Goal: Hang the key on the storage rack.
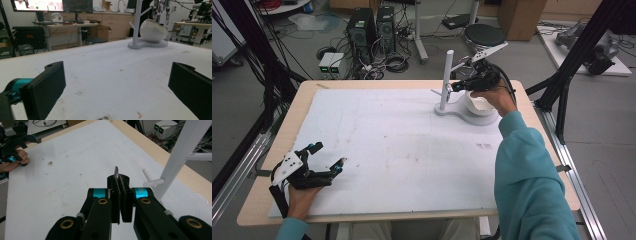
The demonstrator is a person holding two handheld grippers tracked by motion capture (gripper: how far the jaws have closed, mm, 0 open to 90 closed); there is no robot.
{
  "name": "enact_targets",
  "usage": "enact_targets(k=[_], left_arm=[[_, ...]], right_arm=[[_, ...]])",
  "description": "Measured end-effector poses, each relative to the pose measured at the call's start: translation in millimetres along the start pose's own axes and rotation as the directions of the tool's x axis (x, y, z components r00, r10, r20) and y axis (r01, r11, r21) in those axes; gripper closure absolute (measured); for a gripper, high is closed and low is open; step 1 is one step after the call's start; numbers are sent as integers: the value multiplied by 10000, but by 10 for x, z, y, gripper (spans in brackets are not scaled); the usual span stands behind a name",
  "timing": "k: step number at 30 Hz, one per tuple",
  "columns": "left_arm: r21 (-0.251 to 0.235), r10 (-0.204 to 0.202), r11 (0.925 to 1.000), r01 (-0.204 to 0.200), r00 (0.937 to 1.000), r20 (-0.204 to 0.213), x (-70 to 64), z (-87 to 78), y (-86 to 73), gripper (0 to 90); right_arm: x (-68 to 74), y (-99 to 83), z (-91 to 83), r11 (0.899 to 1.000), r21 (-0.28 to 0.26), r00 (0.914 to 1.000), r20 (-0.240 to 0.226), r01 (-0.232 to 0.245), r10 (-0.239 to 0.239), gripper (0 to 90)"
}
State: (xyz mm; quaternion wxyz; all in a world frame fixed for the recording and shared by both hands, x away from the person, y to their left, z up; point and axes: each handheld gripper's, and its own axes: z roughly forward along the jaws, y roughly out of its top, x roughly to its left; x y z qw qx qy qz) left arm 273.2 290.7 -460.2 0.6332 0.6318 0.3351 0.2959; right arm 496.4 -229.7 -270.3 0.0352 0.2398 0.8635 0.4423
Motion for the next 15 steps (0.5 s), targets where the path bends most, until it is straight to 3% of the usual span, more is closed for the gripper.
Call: enact_targets(k=[15], left_arm=[[-101, 59, 9999, -58, 10000, 29, -7, -12, -4, 17]], right_arm=[[-197, -54, 131, 9986, -2, 9982, 269, -535, 535, 890]])
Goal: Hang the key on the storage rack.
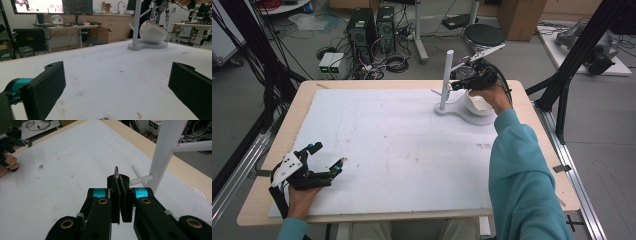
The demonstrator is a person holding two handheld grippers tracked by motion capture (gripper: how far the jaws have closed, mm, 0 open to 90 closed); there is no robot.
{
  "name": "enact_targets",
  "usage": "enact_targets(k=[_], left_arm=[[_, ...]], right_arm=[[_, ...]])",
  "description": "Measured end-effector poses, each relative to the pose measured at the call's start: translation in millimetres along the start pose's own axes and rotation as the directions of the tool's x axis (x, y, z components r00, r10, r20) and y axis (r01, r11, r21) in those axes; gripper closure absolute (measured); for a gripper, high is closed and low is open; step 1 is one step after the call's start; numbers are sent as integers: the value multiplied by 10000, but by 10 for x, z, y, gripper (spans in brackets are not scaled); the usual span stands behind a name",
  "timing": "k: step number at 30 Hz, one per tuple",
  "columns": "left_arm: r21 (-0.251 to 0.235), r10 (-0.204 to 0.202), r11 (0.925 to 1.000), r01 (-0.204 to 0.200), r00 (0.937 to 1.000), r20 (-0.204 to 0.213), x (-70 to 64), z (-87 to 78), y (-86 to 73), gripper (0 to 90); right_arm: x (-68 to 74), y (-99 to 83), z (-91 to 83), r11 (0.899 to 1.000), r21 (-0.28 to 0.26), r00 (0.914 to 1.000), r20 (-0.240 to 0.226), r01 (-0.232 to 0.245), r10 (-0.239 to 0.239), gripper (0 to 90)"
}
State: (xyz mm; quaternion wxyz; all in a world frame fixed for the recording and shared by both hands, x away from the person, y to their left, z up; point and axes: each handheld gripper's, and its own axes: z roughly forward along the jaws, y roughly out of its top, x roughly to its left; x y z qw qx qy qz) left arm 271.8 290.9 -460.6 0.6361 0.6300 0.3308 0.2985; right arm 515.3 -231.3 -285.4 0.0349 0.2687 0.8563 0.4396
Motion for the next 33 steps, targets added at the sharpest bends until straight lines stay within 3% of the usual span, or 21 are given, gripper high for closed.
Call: enact_targets(k=[17, 33], left_arm=[[-2, -60, 10000, 60, 10000, -4, 5, -2, 0, 17], [-20, -28, 10000, 28, 10000, 15, 3, -2, 0, 17]], right_arm=[[-103, -40, 69, 9992, 177, 9991, 196, -369, 365, 890], [-187, -67, 122, 9992, 102, 9985, 383, -392, 388, 888]])
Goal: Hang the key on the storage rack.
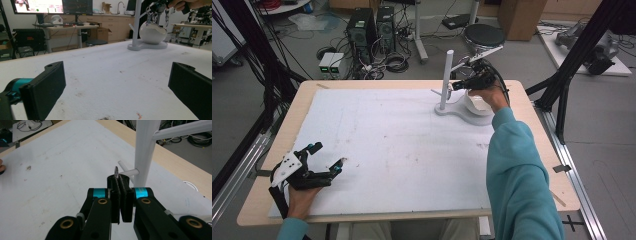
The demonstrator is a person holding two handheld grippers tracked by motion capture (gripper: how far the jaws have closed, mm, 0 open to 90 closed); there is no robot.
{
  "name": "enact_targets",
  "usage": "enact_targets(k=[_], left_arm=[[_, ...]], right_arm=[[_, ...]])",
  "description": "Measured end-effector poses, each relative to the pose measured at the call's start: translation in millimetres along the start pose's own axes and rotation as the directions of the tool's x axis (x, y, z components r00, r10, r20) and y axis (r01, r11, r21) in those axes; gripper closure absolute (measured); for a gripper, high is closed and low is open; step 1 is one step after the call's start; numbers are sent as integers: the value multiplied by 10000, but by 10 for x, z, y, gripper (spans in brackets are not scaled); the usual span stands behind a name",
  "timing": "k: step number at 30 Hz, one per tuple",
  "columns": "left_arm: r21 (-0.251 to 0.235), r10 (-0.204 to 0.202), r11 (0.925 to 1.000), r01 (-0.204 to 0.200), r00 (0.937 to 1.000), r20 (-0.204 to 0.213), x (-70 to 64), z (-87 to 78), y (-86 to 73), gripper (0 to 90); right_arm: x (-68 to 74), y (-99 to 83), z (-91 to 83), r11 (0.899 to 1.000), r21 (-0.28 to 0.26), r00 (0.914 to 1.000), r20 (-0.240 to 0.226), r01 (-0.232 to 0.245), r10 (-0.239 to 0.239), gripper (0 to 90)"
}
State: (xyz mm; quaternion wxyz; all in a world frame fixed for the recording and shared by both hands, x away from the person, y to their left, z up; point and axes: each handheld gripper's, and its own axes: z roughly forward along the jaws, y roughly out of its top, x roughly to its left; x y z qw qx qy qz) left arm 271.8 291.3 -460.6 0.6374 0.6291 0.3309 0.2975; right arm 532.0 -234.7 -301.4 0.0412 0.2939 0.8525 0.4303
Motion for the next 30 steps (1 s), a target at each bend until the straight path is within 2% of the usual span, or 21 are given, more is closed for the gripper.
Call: enact_targets(k=[11, 16, 21, 24, 25, 26, 27, 28, 29, 30], left_arm=[[-32, -28, 10000, 28, 10000, -10, -1, -2, -2, 17], [-25, -52, 10000, 52, 10000, -6, 1, -3, -1, 17], [-41, -54, 10000, 54, 10000, -6, 2, -4, -2, 17], [-64, -182, 9998, 182, 9998, -24, 14, -7, -2, 17], [-64, -182, 9998, 182, 9998, -24, 14, -7, -2, 17], [-96, -240, 9997, 240, 9997, -60, 20, -8, -2, 17], [-96, -240, 9997, 240, 9997, -60, 20, -8, -2, 17], [-75, -218, 9997, 218, 9997, -63, 19, -7, -1, 17], [-75, -218, 9997, 218, 9997, -63, 19, -7, -1, 17], [-69, -193, 9998, 193, 9998, -61, 19, -7, -1, 17]], right_arm=[[-18, -6, 36, 10000, -16, 9998, 189, -66, 66, 874], [-12, 3, 20, 9996, -264, 9993, 346, -105, 114, 848], [-11, -3, 5, 9997, -222, 9992, 381, -78, 87, 818], [19, 6, -46, 9987, -478, 9982, 566, -184, 211, 668], [19, 6, -46, 9987, -478, 9982, 566, -184, 211, 668], [43, 8, -75, 9981, -555, 9962, 813, -257, 302, 504], [43, 8, -75, 9981, -555, 9962, 813, -257, 302, 504], [93, 17, -116, 9981, -575, 9890, 1449, -216, 298, 253], [118, 18, -136, 9982, -564, 9855, 1668, -207, 299, 121], [152, 18, -153, 9983, -544, 9833, 1796, -211, 305, 38]])
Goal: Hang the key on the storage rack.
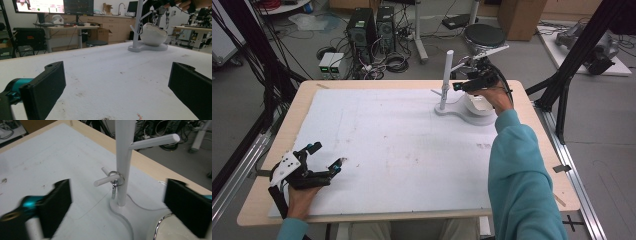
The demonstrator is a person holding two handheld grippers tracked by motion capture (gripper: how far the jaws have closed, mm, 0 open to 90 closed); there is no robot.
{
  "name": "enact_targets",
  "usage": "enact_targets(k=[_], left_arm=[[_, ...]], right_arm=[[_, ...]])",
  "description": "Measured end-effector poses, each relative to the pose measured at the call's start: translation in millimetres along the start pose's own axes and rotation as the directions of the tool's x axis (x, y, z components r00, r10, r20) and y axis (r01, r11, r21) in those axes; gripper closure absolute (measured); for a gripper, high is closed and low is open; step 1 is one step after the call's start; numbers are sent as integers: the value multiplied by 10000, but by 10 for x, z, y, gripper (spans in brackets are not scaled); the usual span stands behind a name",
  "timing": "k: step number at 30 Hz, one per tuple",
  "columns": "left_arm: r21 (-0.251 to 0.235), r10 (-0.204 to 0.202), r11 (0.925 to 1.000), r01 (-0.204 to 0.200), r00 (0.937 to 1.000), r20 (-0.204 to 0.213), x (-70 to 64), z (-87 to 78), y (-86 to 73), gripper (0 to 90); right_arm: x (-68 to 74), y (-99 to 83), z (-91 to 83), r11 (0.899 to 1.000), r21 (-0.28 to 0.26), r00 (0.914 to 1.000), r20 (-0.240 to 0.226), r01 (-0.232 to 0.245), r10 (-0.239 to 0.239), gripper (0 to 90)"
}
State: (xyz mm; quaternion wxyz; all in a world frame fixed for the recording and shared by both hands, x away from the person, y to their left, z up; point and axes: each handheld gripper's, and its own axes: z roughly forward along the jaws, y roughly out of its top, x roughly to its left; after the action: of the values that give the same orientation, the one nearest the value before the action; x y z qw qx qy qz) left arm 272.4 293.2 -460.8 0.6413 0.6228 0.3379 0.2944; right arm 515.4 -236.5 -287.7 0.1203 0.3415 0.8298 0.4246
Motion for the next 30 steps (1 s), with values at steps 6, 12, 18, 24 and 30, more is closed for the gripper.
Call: enact_targets(k=[6, 12, 18, 24, 30], left_arm=[[-24, 8, 10000, -8, 10000, 29, -5, -1, -1, 17], [-17, 94, 10000, -94, 10000, 4, -12, 1, -1, 17], [12, 96, 10000, -96, 10000, -10, -11, 2, 0, 17], [5, 116, 9999, -116, 9999, -10, -14, 2, 0, 17], [2, 156, 9999, -156, 9999, -50, -22, 4, -1, 17]], right_arm=[[300, -10, -290, 9971, -611, 9986, 282, 464, -448, 5], [539, -239, -596, 9747, -1861, 9923, 193, 1241, -1227, 6], [596, -810, -698, 9412, -3106, 9867, -474, 1332, -1553, 6], [662, -1435, -685, 9204, -3669, 9885, -138, 1350, -1505, 5], [677, -1880, -663, 9000, -4248, 9942, 8, 979, -1078, 5]])
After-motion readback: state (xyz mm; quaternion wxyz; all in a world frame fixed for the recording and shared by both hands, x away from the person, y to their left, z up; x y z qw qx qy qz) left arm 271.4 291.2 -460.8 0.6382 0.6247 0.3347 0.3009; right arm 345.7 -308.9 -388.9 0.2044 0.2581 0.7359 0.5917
